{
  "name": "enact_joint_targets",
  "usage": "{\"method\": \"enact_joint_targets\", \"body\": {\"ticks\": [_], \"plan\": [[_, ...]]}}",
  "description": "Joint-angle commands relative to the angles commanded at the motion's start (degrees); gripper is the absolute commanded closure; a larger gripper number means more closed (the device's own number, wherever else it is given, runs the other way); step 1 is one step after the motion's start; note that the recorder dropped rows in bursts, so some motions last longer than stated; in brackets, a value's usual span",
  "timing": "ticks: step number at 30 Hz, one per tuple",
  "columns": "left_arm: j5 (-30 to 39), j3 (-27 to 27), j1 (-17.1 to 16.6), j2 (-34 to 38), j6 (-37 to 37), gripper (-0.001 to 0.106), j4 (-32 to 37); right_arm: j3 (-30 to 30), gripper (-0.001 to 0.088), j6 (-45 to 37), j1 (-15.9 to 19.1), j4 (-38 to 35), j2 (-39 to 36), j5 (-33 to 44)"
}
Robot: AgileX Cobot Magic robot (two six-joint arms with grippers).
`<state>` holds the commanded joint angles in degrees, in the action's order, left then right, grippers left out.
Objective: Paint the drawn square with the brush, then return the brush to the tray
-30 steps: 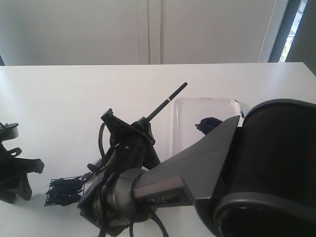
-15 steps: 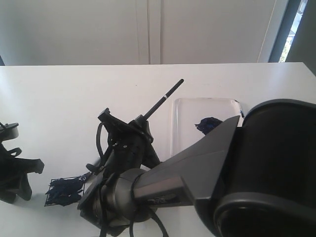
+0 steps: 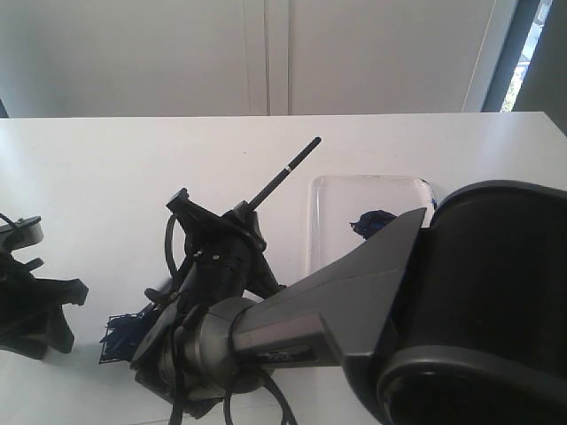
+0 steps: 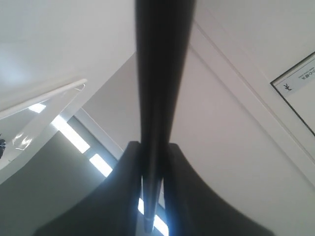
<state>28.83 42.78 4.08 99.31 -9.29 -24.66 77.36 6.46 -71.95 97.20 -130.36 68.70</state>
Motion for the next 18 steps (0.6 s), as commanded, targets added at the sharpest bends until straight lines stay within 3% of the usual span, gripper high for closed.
{"method": "enact_joint_targets", "body": {"ticks": [18], "plan": [[0.4,0.0,0.0,0.0,-1.1,0.062,-0.9,0.9,0.0868,0.0,-1.6,0.5,-0.1,-5.2]]}}
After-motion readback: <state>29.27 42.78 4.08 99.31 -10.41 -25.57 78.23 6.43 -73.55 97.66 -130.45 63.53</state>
